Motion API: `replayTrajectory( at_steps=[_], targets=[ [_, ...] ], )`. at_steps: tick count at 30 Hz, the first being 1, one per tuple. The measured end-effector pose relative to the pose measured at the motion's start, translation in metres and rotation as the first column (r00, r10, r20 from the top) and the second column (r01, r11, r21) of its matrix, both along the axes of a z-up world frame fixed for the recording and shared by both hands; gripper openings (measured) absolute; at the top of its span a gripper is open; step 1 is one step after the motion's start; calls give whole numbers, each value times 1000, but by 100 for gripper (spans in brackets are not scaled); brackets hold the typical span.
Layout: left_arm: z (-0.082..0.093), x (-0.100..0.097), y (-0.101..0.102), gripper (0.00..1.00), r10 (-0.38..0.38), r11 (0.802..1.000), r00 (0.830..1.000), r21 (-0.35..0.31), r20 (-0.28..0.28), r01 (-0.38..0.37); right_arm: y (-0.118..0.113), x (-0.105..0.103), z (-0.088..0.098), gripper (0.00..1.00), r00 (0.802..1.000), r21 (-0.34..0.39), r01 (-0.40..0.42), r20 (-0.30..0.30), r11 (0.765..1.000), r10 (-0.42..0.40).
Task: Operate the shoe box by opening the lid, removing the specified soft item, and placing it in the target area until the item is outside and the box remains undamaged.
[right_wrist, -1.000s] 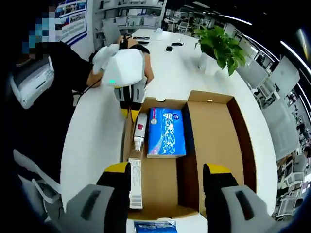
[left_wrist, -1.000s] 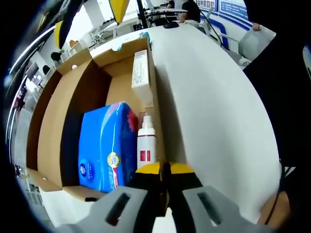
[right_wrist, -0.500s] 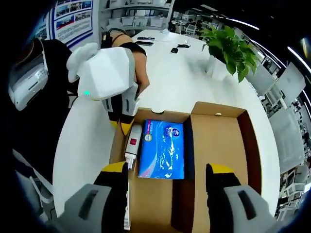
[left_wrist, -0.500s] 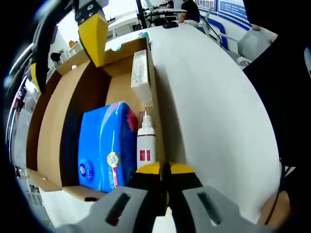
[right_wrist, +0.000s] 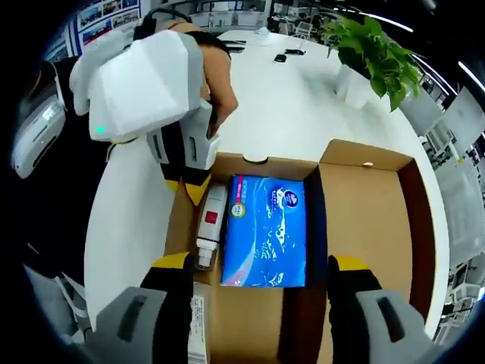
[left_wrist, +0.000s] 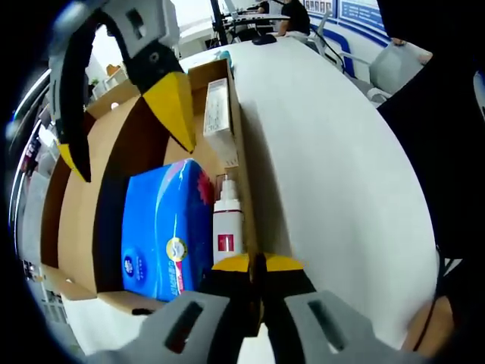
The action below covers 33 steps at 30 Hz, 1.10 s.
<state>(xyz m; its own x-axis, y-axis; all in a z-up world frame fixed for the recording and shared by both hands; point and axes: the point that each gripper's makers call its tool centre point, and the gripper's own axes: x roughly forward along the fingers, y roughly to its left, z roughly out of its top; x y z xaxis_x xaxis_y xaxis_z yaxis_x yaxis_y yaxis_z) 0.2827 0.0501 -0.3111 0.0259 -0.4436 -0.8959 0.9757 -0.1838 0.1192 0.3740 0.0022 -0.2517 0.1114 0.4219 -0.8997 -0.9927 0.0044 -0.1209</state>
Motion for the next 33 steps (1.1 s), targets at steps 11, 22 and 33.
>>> replayTrajectory(
  at_steps=[11, 22, 33],
  targets=[
    [0, 2, 0, 3, -7, 1000, 1000, -2, 3, 7, 7, 0, -32, 76, 999, -62, -13, -38, 998, 11],
    [0, 1, 0, 3, -11, 1000, 1000, -1, 5, 11, 6, 1, -53, 74, 998, -115, 3, -64, 993, -11],
    [0, 2, -1, 3, -9, 1000, 1000, -2, 8, 9, 5, 6, -66, 67, 997, -185, 43, -55, 982, -54]
  ],
)
